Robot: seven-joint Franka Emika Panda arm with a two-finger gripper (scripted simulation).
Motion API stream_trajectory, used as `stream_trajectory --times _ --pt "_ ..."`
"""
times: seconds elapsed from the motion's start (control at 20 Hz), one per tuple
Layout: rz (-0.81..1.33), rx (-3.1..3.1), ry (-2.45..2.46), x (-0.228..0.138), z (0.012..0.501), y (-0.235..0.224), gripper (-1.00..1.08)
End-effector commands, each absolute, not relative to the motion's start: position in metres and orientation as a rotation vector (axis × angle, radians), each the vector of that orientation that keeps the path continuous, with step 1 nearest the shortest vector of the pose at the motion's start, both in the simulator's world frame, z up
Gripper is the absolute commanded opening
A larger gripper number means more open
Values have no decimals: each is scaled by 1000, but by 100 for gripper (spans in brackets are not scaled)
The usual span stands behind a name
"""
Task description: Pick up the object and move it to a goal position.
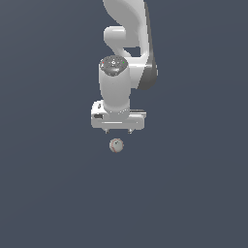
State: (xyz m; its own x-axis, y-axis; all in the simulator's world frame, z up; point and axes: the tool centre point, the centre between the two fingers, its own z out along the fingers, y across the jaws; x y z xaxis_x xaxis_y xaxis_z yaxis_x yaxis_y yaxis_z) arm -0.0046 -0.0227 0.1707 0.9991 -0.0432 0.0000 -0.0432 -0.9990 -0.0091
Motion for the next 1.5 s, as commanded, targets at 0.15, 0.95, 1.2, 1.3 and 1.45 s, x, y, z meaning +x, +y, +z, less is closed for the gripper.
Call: stream_trajectory --times 0.15,0.95,1.2,1.3,1.45 --pt "3 -3135 66 -5 172 -25 100" --pt "22 -3148 121 -8 176 -37 100" --pt "21 -3138 236 -8 172 -37 100" --pt "21 -3132 297 -8 169 -37 100" --pt "21 -3118 403 -8 165 -36 100"
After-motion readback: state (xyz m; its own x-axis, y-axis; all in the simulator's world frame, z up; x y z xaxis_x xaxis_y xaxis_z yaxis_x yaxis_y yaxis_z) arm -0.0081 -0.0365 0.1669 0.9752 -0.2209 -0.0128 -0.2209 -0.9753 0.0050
